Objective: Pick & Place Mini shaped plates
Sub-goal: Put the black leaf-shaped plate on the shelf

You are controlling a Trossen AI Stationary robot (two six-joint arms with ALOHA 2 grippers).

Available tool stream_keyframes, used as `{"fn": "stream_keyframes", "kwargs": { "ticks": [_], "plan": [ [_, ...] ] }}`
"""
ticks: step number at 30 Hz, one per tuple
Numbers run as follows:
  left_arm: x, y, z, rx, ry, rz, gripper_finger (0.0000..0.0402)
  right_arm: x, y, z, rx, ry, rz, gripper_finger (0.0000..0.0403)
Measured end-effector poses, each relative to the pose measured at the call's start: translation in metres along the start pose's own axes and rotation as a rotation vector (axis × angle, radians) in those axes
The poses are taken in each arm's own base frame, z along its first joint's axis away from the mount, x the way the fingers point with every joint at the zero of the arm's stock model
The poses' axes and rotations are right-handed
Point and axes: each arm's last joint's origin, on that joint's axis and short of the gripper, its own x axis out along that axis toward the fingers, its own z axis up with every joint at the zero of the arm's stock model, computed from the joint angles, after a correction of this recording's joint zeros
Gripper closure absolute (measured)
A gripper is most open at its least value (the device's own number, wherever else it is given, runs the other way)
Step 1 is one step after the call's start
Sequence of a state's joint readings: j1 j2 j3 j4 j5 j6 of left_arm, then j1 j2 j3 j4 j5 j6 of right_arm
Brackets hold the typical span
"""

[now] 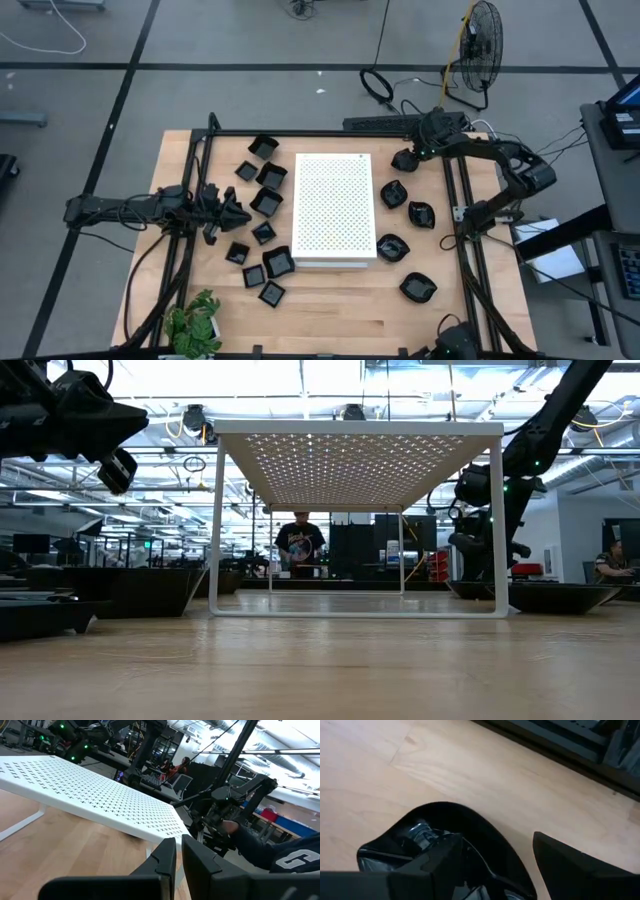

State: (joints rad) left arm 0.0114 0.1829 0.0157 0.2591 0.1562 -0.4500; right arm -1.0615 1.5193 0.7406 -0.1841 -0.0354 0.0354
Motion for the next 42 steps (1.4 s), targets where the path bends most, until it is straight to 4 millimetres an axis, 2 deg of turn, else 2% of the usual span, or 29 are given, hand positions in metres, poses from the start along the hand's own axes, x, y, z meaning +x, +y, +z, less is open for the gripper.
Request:
{"fn": "stream_keyframes", "kwargs": {
  "ticks": [8, 17, 23, 35, 42],
  "plan": [
    [0.0, 0.0, 0.0, 0.0, 0.0, 0.0, 0.0371, -0.004, 0.005, -0.002, -0.019, 0.022, 0.172, 0.0172],
    [0.0, 0.0, 0.0, 0.0, 0.001, 0.0, 0.0371, -0.019, 0.006, -0.009, -0.005, 0.084, 0.174, 0.0172],
    [0.0, 0.0, 0.0, 0.0, 0.001, 0.0, 0.0371, -0.02, 0.005, -0.009, -0.013, 0.08, 0.153, 0.0175],
    [0.0, 0.0, 0.0, 0.0, 0.0, 0.0, 0.0371, -0.02, 0.005, -0.012, -0.021, 0.116, 0.117, 0.0255],
    [0.0, 0.0, 0.0, 0.0, 0.0, 0.0, 0.0371, -0.02, 0.004, -0.013, -0.04, 0.119, 0.111, 0.0273]
  ]
}}
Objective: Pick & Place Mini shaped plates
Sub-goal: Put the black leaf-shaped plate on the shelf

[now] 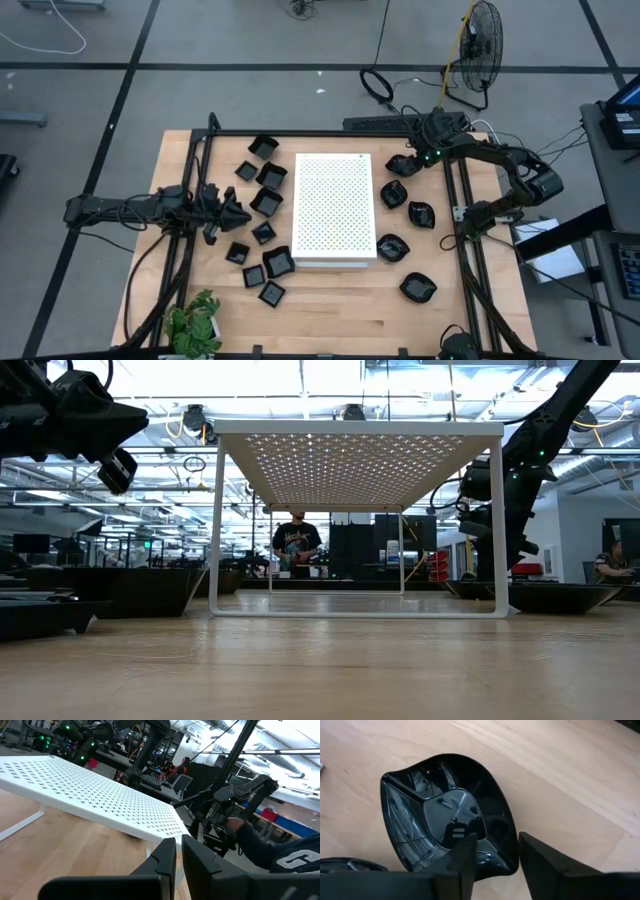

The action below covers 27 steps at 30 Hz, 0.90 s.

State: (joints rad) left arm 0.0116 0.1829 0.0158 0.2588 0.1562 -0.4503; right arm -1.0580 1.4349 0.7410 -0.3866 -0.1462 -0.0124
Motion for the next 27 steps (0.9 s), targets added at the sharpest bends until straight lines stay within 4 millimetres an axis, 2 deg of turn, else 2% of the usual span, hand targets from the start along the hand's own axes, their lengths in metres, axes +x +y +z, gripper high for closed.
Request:
{"fn": "stream_keyframes", "kwargs": {
  "ticks": [7, 21, 27],
  "plan": [
    [0.0, 0.0001, -0.0001, 0.0, 0.001, 0.0, 0.0371, 0.0, -0.0006, -0.0007, 0.001, 0.008, -0.021, 0.0295],
    [0.0, 0.0, 0.0, 0.0, 0.0, 0.0, 0.0371, 0.0, -0.0005, -0.0015, -0.022, 0.015, -0.019, 0.0397],
    [0.0, 0.0, -0.0001, 0.0, 0.0, 0.0, 0.0371, 0.0001, -0.0005, -0.0007, -0.039, 0.007, -0.018, 0.0401]
  ]
}}
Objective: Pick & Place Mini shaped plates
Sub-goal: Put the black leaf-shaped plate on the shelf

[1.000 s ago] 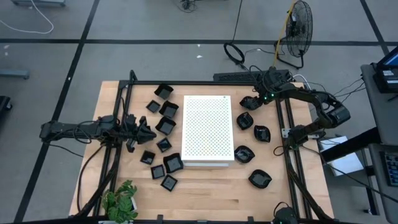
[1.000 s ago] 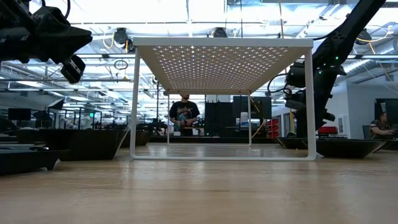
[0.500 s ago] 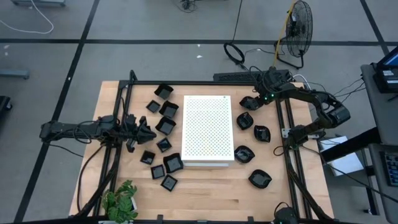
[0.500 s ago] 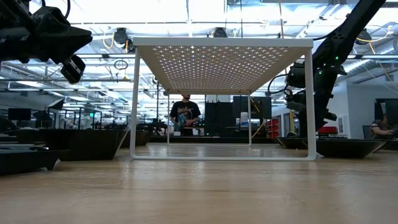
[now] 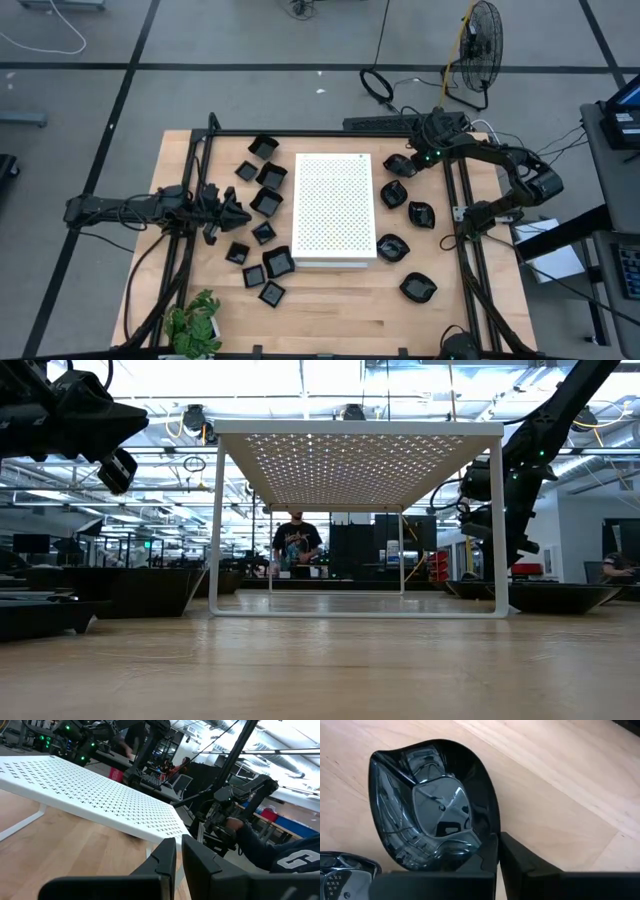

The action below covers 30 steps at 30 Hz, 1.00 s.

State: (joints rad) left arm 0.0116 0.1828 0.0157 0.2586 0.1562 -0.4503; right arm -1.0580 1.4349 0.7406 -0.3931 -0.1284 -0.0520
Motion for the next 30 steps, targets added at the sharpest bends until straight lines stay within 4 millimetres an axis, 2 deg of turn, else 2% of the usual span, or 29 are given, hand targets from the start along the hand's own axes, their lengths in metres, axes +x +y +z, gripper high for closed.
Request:
{"fn": "stream_keyframes", "kwargs": {
  "ticks": [7, 21, 30],
  "plan": [
    [0.0, 0.0, 0.0, 0.0, 0.0, 0.0, 0.0371, -0.009, 0.001, 0.007, -0.026, -0.098, -0.005, 0.0402],
    [0.0, 0.0, 0.0, 0.0, 0.0, 0.0, 0.0371, -0.062, 0.007, 0.025, -0.05, -0.477, -0.017, 0.0403],
    [0.0, 0.0, 0.0, 0.0, -0.001, 0.0, 0.0371, -0.086, 0.024, 0.033, -0.09, -0.668, 0.024, 0.0403]
  ]
}}
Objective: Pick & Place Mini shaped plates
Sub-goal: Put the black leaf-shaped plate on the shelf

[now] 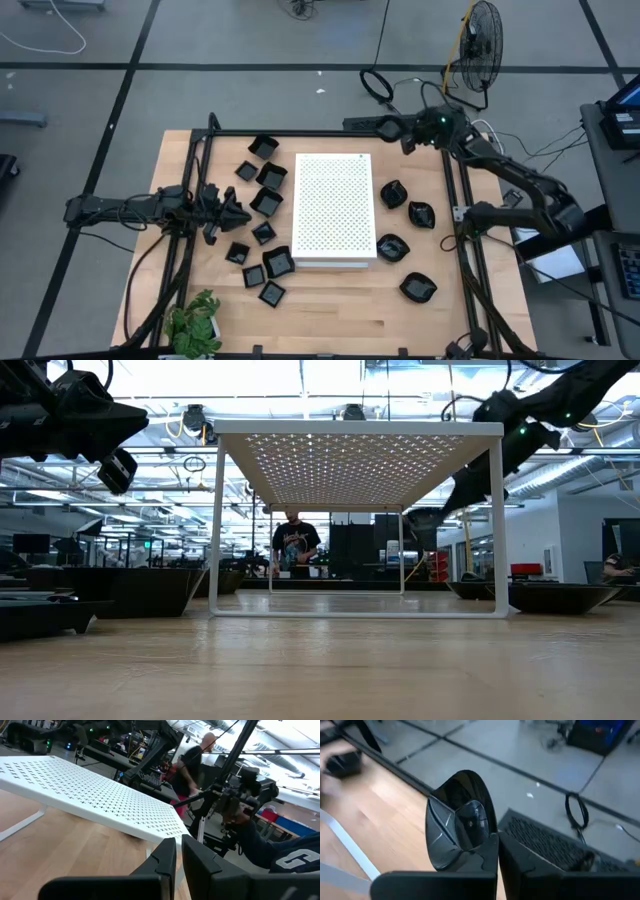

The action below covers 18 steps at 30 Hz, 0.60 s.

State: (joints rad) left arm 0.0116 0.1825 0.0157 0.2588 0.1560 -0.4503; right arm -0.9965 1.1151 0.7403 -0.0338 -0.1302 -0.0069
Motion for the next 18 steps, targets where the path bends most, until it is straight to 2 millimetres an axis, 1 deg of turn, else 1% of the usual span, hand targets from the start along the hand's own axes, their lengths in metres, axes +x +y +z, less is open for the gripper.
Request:
{"fn": "stream_keyframes", "kwargs": {
  "ticks": [5, 10, 13, 18],
  "plan": [
    [0.0, 0.0, 0.0, 0.0, 0.0, 0.0, 0.0371, -0.009, 0.017, 0.014, 0.004, -0.073, 0.065, 0.0403],
    [0.0, 0.0, 0.0, 0.0, 0.0, 0.0, 0.0371, -0.017, 0.046, 0.028, -0.035, -0.112, 0.224, 0.0403],
    [0.0, 0.0, 0.0, 0.0, 0.0, 0.0, 0.0371, -0.019, 0.064, 0.029, -0.051, -0.11, 0.325, 0.0403],
    [0.0, 0.0, 0.0, 0.0, 0.0, 0.0, 0.0371, -0.023, 0.087, 0.022, -0.062, -0.053, 0.46, 0.0403]
  ]
}}
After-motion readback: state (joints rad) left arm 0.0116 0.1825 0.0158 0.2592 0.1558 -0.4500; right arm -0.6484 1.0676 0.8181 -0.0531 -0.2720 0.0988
